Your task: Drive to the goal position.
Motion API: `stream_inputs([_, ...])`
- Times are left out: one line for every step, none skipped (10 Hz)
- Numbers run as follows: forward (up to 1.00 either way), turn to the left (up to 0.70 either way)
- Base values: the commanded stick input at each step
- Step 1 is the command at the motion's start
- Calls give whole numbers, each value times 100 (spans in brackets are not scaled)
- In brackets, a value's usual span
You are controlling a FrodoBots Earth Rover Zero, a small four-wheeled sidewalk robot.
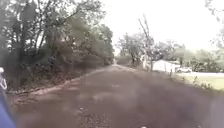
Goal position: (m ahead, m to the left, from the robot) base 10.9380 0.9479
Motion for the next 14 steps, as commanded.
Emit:
stream_inputs([70, -1])
stream_inputs([70, -1])
stream_inputs([70, -1])
stream_inputs([70, -1])
stream_inputs([70, -1])
stream_inputs([70, -1])
stream_inputs([70, -1])
stream_inputs([70, -1])
stream_inputs([70, -1])
stream_inputs([70, -1])
stream_inputs([70, -1])
stream_inputs([70, -1])
stream_inputs([70, -1])
stream_inputs([70, -1])
